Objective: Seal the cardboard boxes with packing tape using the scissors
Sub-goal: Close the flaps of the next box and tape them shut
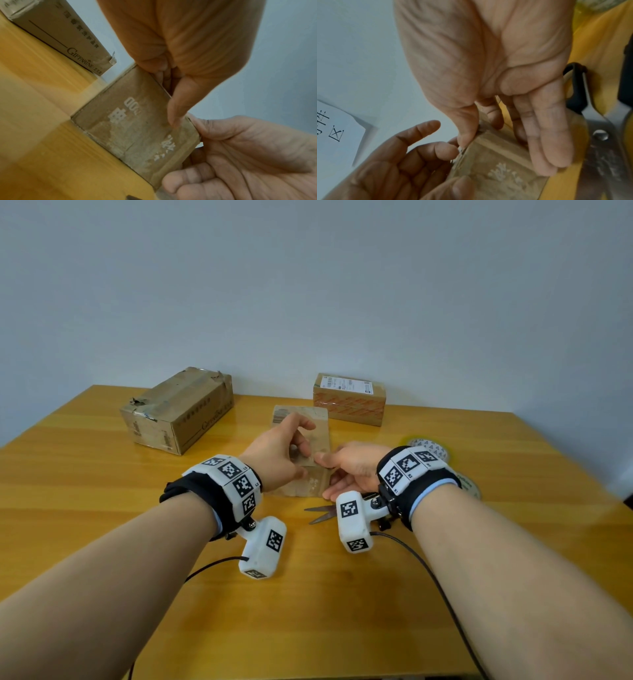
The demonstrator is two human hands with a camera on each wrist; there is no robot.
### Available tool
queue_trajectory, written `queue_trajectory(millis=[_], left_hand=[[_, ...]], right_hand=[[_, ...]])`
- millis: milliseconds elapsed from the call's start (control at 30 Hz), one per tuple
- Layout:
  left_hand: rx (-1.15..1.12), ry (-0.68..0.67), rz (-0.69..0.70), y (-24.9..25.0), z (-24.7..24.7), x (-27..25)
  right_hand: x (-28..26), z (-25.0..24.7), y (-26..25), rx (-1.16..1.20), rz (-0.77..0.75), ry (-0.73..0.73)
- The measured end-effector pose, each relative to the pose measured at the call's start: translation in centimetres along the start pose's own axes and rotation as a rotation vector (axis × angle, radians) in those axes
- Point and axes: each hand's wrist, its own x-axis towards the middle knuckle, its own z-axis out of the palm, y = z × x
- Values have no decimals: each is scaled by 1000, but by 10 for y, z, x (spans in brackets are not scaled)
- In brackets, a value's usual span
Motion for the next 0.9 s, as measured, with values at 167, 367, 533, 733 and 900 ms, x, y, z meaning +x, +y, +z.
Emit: queue_trajectory(millis=[167,367,533,733,900], left_hand=[[-27,39,7,-4,-1,0],[-49,19,-39,0,-1,2],[126,28,-17,9,0,3],[146,6,32,6,0,4],[132,23,27,4,-1,4]], right_hand=[[-2,0,2,73,17,-25],[4,0,13,190,42,-31],[6,-4,9,116,73,-68],[10,1,8,75,65,-42],[12,-3,12,109,55,-87]])
